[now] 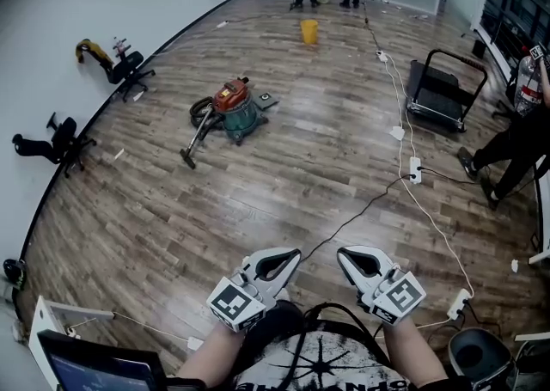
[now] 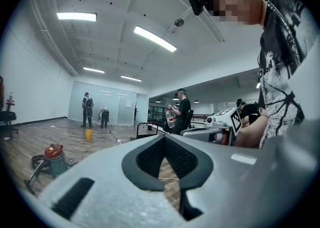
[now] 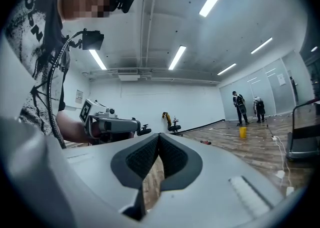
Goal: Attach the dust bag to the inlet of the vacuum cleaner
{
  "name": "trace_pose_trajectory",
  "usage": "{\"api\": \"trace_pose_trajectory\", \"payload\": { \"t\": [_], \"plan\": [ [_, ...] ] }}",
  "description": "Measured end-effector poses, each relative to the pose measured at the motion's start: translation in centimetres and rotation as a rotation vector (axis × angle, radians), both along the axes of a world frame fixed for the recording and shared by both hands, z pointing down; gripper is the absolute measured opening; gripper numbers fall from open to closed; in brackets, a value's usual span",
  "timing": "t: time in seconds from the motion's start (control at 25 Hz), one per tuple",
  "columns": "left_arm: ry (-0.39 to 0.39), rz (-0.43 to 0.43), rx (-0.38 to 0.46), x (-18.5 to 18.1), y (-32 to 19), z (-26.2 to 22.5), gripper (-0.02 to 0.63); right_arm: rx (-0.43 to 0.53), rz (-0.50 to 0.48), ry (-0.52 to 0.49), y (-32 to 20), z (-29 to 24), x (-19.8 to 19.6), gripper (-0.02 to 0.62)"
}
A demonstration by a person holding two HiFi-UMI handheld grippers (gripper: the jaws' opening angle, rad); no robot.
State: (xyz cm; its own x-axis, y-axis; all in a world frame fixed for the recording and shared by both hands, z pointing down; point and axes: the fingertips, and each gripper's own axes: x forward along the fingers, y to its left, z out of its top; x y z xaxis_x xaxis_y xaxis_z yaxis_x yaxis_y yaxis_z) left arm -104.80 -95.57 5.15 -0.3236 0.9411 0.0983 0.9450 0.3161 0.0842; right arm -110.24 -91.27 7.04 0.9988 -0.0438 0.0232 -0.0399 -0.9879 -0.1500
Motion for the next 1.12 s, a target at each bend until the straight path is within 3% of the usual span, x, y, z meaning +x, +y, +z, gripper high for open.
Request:
{"api": "trace_pose_trajectory", "payload": {
  "t": [0.16, 0.4, 0.52, 0.76, 1.12],
  "plan": [
    [0.020, -0.021, -0.040, 1.4, 0.3, -0.8, 0.002, -0.016, -0.047, -0.011, -0.4, 0.3, 2.5, 0.008],
    [0.013, -0.076, 0.048, 5.0, 0.4, 1.0, 0.002, -0.043, -0.140, -0.058, -1.0, 1.6, 7.7, 0.009],
    [-0.005, -0.108, 0.045, 7.5, 1.2, 1.6, 0.002, -0.048, -0.173, -0.088, -0.5, 2.4, 10.7, 0.008],
    [-0.028, -0.150, 0.081, 14.4, 4.2, 4.2, 0.002, -0.058, -0.188, -0.150, 3.4, 4.3, 17.3, 0.008],
    [-0.075, -0.167, 0.089, 27.5, 10.7, 5.5, 0.002, -0.053, -0.175, -0.205, 11.2, 4.4, 30.8, 0.008]
  ]
}}
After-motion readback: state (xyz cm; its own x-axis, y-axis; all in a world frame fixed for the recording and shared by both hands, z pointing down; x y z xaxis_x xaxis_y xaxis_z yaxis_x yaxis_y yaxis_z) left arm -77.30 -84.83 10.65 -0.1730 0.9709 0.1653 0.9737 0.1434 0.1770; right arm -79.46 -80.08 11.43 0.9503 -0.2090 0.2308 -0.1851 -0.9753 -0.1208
